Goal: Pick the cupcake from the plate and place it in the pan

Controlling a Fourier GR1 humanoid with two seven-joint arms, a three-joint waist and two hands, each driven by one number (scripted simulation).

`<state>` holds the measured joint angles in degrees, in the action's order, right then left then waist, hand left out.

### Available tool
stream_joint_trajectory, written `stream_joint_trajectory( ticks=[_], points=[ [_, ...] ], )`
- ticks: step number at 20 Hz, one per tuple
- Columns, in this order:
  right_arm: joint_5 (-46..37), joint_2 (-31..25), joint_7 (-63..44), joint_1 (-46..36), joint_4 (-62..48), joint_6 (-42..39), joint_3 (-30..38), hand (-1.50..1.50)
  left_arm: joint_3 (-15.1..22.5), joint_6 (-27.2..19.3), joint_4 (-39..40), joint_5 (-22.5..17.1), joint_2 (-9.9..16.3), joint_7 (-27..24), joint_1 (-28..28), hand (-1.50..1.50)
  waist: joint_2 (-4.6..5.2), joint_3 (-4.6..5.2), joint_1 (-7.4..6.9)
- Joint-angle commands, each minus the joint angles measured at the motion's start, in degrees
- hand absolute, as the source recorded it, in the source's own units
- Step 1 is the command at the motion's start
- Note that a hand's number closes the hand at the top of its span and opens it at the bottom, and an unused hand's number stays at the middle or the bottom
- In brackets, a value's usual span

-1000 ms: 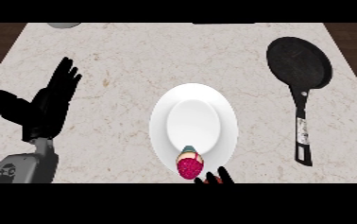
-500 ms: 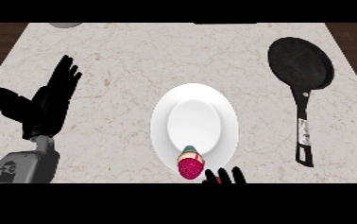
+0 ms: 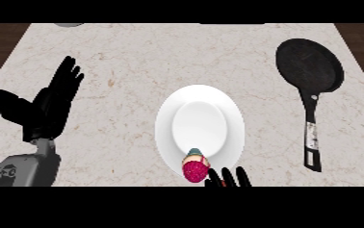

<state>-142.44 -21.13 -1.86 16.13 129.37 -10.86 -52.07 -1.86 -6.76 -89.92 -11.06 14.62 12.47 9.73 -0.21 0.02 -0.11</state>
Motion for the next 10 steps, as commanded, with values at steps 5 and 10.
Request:
stream_joint_trajectory(
  ticks=[5, 10],
  points=[
    [-4.7, 12.7, -6.6, -1.5, -19.0, 0.3, -8.8, -1.5, 1.1, -1.3, -3.3, 0.4, -1.3, 3.0, 0.6, 0.0, 0.06, -0.07, -0.16],
    [-2.8, 16.0, -5.3, -3.6, -24.3, 1.7, -6.4, -1.5, -0.7, 0.4, -2.0, -0.3, 0.4, 2.6, 1.1, 0.0, 0.25, -0.05, -0.28]
  ],
)
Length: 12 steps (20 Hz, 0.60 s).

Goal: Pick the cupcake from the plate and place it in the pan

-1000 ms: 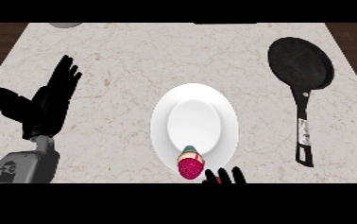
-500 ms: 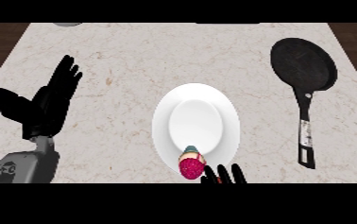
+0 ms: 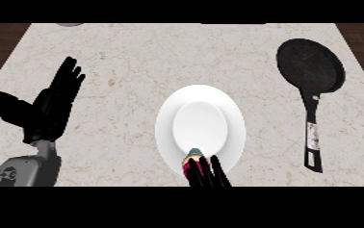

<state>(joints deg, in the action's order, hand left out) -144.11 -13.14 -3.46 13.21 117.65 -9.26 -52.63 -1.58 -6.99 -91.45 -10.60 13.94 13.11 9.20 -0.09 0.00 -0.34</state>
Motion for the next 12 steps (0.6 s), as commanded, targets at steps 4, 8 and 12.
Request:
stream_joint_trajectory(
  ticks=[4, 8, 12],
  points=[
    [-2.3, 12.5, -5.1, -4.8, -18.2, -3.2, -6.8, -1.5, -1.1, 1.6, 2.6, -0.1, 0.3, -1.8, 0.7, 0.0, 0.2, 0.02, 0.1],
    [1.4, 12.3, -7.5, -5.4, -22.3, 0.1, -3.2, -1.5, 0.4, -0.7, -5.1, 1.1, -0.7, 2.6, -3.0, 0.0, 0.02, -0.03, -0.24],
    [5.3, 12.9, -8.8, -10.4, -24.3, -1.7, -5.1, -1.5, 0.5, -0.9, -2.3, 2.5, -1.6, 2.4, 0.9, 0.0, 0.08, -0.02, 0.14]
  ],
)
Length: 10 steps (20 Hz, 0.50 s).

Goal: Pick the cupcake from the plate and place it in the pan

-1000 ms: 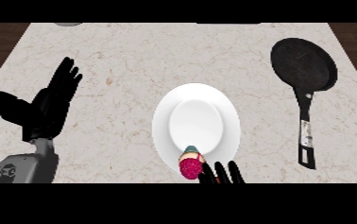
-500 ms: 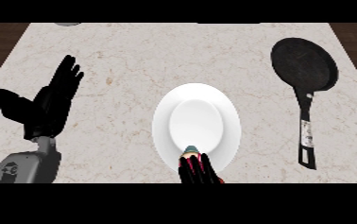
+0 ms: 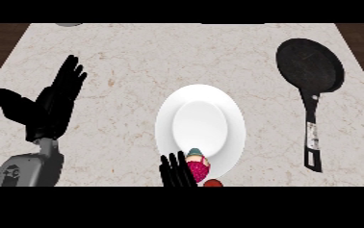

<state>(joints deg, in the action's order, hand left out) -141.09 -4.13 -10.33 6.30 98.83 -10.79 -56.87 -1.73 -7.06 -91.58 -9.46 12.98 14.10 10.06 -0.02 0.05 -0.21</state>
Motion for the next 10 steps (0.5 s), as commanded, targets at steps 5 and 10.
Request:
stream_joint_trajectory(
  ticks=[5, 10],
  points=[
    [9.8, 4.1, -3.8, -10.1, -12.0, 1.2, 1.9, -1.5, -1.0, 0.2, 2.7, 1.0, -1.5, -1.5, 1.3, 0.0, 0.09, -0.05, 0.11],
    [15.7, 4.1, -7.6, -15.7, -17.6, -2.3, 0.8, -1.5, -1.4, 2.0, 2.1, 0.8, -0.9, -0.5, 1.0, 0.0, 0.06, -0.06, -0.1]
  ],
)
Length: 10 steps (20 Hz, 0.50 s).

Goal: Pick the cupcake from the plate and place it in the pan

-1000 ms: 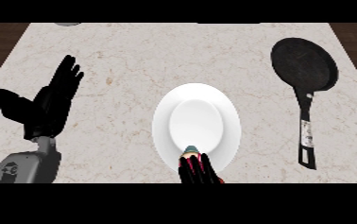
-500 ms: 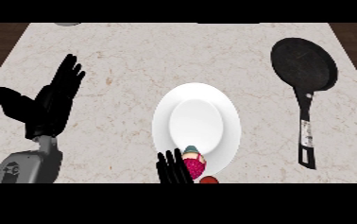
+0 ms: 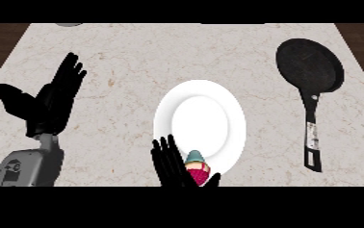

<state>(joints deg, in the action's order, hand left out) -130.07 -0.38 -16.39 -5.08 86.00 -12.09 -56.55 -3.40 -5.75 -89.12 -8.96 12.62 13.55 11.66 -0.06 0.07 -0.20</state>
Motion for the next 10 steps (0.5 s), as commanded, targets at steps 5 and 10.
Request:
stream_joint_trajectory(
  ticks=[5, 10],
  points=[
    [1.7, 0.0, 4.6, -4.0, -5.5, 3.7, 1.0, 1.5, -0.3, 0.2, -2.1, 1.3, -1.4, -2.0, -3.9, 0.0, 0.03, -0.07, 0.01],
    [8.9, 0.4, 2.6, -10.3, -9.7, 4.4, 0.4, 1.5, -0.5, 0.3, 2.9, 2.1, -2.0, -1.8, 1.1, 0.0, 0.12, -0.07, 0.07]
  ],
)
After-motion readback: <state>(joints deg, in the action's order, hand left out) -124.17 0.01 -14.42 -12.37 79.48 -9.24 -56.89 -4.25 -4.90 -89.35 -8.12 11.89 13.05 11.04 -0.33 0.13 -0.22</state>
